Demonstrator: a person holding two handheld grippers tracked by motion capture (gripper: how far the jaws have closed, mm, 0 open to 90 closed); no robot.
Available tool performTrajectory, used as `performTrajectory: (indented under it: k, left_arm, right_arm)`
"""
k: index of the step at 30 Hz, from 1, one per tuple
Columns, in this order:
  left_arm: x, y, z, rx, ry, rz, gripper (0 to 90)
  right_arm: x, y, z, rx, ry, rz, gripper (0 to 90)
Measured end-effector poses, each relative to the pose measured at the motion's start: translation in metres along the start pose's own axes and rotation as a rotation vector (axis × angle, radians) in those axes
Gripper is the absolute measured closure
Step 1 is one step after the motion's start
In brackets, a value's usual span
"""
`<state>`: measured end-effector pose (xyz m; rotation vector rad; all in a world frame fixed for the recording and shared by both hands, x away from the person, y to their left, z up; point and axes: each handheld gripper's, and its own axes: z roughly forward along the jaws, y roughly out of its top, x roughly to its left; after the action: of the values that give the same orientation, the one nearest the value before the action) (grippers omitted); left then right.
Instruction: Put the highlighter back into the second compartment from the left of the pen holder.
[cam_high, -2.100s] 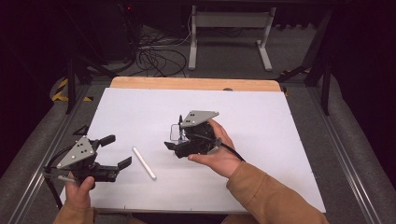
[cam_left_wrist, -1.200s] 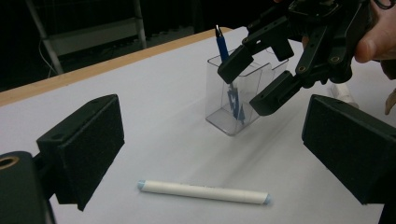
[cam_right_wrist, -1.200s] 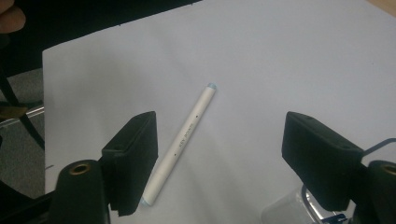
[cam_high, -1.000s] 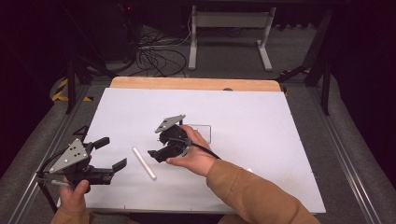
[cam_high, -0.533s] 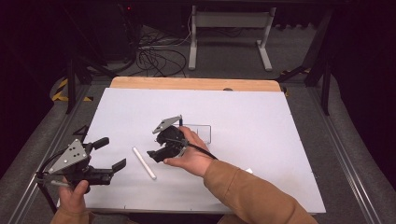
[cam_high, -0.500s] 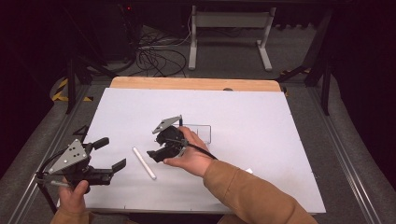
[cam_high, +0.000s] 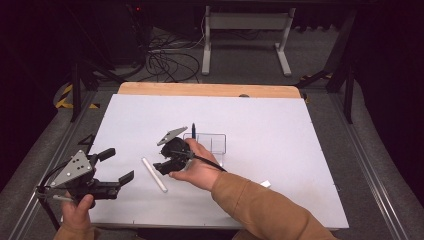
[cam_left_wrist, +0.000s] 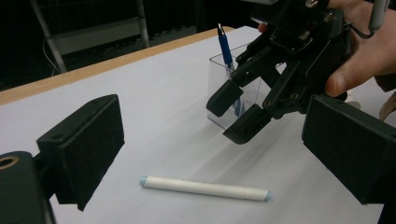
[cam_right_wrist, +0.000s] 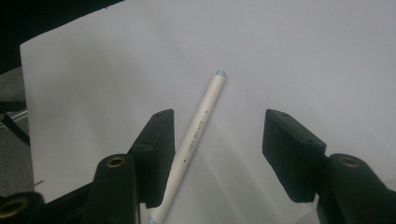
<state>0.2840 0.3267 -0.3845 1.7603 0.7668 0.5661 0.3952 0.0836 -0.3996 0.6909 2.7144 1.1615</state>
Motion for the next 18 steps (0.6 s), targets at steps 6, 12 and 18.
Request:
performTrajectory:
  k: [6, 12, 18]
  left_arm:
    - [0.000, 0.001, 0.001, 0.001, 0.000, 0.014, 6.6]
    - [0.001, 0.001, -0.001, -0.004, 0.001, 0.019, 6.6]
    - [0.001, 0.000, 0.000, 0.001, -0.004, 0.009, 6.6]
  right_arm:
    - [0.007, 0.004, 0.011, 0.025, -0.013, -0.007, 48.1]
    - [0.011, 0.008, 0.024, 0.059, -0.030, -0.023, 50.9]
    - [0.013, 0.009, 0.037, 0.103, -0.022, -0.001, 54.1]
